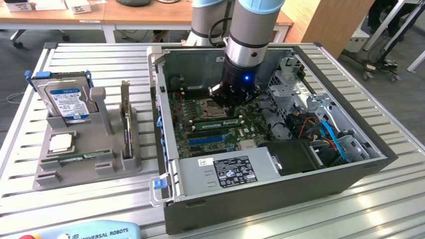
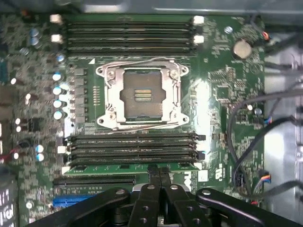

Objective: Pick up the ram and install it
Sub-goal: 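Press down the ram until it locks into place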

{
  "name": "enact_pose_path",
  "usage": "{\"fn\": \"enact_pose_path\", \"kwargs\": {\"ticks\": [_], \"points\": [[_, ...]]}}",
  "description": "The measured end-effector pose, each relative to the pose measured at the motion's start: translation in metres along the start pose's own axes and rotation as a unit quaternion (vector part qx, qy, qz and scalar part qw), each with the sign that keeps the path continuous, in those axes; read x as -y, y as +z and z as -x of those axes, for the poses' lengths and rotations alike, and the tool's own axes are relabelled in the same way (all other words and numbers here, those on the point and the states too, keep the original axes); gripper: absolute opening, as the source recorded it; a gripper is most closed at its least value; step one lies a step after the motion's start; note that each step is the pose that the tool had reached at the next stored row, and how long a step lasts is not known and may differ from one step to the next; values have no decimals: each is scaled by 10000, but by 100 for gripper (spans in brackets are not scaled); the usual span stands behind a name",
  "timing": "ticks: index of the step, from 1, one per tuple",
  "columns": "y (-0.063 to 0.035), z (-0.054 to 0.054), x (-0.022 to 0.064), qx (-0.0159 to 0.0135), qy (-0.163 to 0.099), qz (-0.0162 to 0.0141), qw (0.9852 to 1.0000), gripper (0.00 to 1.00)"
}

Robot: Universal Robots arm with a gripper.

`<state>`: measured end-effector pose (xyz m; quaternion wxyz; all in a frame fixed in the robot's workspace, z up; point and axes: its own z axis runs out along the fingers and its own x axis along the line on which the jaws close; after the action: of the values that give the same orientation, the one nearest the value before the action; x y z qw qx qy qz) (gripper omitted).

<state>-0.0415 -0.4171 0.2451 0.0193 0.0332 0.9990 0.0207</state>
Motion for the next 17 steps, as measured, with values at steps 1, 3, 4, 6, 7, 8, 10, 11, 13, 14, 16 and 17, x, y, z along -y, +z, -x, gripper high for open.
{"fn": "enact_pose_path", "kwargs": {"ticks": [1, 3, 4, 6, 7, 8, 10, 11, 13, 14, 16, 17], "points": [[1, 0, 0, 4, 87, -3, 10000, 10], [1, 0, 0, 10, 233, -9, 9997, 10], [1, 0, 0, 10, 241, -9, 9997, 10], [1, 0, 0, 10, 242, -9, 9997, 10], [2, 0, 0, 10, 242, -9, 9997, 10], [2, 0, 0, 10, 242, -9, 9997, 10], [1, 0, 0, 10, 242, -9, 9997, 10], [1, 0, 0, 10, 242, -9, 9997, 10], [3, -1, -1, 0, 244, -22, 9997, 10], [1, -1, 0, -4, 244, -25, 9997, 10], [0, 0, 0, -15, 243, -29, 9997, 10], [-1, 0, 0, -22, 244, -29, 9997, 10]]}}
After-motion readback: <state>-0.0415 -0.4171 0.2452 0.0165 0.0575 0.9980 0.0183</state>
